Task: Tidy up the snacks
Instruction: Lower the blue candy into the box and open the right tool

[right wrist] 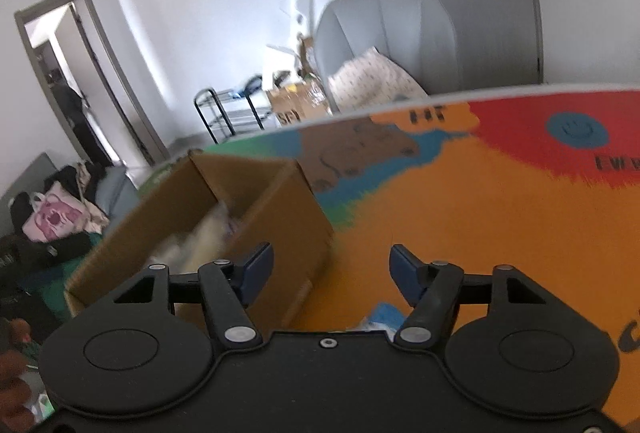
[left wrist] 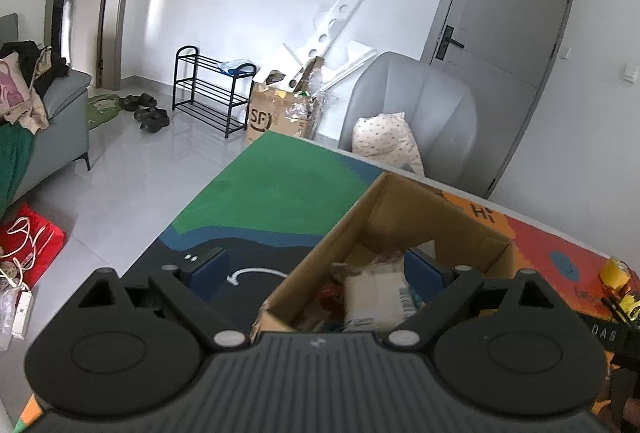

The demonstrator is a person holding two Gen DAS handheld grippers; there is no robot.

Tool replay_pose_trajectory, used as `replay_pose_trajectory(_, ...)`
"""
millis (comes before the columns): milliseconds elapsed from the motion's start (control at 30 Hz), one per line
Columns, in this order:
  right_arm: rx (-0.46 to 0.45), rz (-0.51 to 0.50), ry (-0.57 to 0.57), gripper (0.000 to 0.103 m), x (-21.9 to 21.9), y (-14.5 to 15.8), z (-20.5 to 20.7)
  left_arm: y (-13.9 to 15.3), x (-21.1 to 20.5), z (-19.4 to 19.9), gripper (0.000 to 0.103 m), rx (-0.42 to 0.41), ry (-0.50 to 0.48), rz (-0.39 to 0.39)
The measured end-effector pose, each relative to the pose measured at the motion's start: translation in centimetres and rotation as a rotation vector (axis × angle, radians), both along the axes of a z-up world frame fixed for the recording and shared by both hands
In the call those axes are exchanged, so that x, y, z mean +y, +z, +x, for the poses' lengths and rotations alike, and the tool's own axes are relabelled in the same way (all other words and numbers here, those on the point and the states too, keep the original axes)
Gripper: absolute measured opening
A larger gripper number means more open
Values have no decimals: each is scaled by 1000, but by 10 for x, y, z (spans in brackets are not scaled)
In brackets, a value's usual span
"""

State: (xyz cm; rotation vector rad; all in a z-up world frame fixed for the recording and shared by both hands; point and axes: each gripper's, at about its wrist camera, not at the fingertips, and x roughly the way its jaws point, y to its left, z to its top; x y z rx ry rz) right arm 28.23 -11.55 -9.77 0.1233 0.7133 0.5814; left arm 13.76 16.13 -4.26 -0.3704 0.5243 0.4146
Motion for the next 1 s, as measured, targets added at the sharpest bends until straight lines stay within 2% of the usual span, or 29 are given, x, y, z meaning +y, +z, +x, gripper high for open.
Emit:
replay_pose_trajectory(233,33,-93,4,64,2,-29,-6,-10,1,-10,94,13,14,-9)
replay_pose_trajectory(267,35,-111,8,58,3,-32,-7,-10,1,-11,94,12,16,-8)
replay_pose_trajectory(300,34,-145,5,45,5,-36,-7,-11,0,-12,94,11,18,-6)
replay_pose_trajectory(367,6,-184,15,39,8,-38,-11,-11,2,-15,94,12,19,-8)
replay_pose_trajectory(400,5,-188,20,32,8,-37,-12,-11,3,-16,94,11,21,-10)
replay_pose_trajectory(467,-5,-171,19,26,6,-31,-12,-11,5,-17,94,10,28,-13)
replay_pose_trajectory(700,-70,-111,18,25,4,0,-11,-8,13,-19,94,-9,46,-25)
replay_pose_trajectory(1000,-185,-65,64,25,31,46,-8,-9,22,-24,94,-32,61,-45)
